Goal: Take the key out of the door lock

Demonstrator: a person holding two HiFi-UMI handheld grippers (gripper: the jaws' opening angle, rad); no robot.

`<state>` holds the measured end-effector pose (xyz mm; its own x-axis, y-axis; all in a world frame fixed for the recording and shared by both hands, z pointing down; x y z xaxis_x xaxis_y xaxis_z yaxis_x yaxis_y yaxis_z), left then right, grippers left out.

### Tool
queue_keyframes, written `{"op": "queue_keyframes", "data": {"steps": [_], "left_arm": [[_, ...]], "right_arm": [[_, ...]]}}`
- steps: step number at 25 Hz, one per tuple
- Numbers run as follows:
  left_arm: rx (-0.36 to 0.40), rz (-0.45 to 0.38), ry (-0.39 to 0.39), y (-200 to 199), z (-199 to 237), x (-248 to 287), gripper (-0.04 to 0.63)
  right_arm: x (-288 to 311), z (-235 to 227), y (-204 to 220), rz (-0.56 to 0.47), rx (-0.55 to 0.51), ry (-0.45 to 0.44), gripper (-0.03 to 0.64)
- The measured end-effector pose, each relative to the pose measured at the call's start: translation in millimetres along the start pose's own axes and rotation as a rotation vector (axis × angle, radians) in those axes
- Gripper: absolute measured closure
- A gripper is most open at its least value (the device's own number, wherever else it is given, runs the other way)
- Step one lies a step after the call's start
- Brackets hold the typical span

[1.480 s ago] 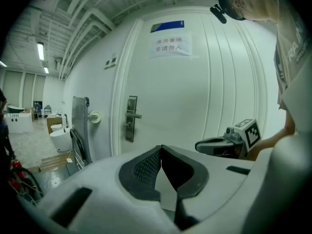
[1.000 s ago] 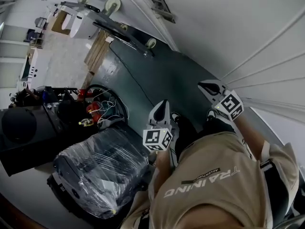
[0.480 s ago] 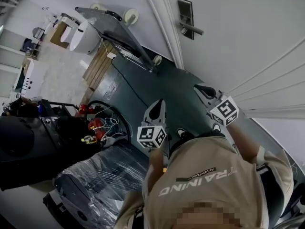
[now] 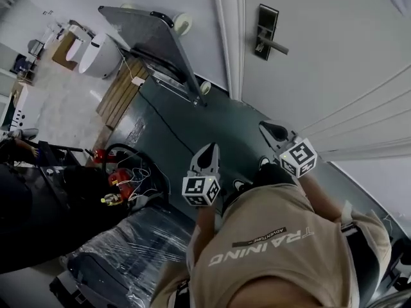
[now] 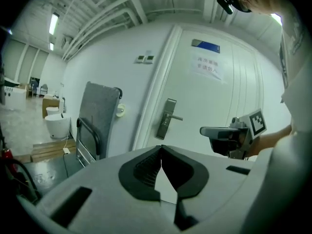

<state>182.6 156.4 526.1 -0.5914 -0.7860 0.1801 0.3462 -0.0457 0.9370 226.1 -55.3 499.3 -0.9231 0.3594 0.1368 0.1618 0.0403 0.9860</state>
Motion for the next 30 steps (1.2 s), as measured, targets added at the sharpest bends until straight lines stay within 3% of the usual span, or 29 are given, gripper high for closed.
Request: {"op": "queue_keyframes", "data": {"steps": [4,8,14,17,24,30], "left_arm": [[-0.011,-0.011,-0.011,7.6,6.9,-7.0,0.586],[-0.049,0.01,-0.09,5.2,34.7,-14.1,0.586],[-0.001,0.071,-0.208,-25.6,102.5,23.5,0.586],[0.045,0.079,-0.184,-48.2,118.1,67.6,0.586],[0.097,0.038,-0.107,-120.7,111.0,150.0,0.586],[0.111,0.139,-0.057,-113.9,123.2,203.8,0.586]], "right_arm": [[28.2,0.4,0.5,0.028,-0.009,-0.047,0.603],[76.7,3.2,7.0,0.04,0.026,-0.121,0.601],[188.7,-27.9,-0.8,-0.031,0.115,-0.207,0.603],[231.1,-56.8,-16.2,-0.083,0.132,-0.227,0.603],[273.0,-123.2,-25.5,-0.072,0.142,-0.235,0.602],[302.8,-156.7,-28.6,-0.145,0.166,-0.219,0.601]]}}
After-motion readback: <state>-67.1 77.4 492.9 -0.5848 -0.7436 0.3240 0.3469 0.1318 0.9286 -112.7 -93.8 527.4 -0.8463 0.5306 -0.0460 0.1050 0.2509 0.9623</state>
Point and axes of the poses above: the fingertips, and each gripper's own axes: x forward along the fingers, z to its left, y out of its underside, the point moved 5 cm from there along -x, backward along the fingers, and after that the axes turned 6 degrees about -z, right-handed, at the moved point
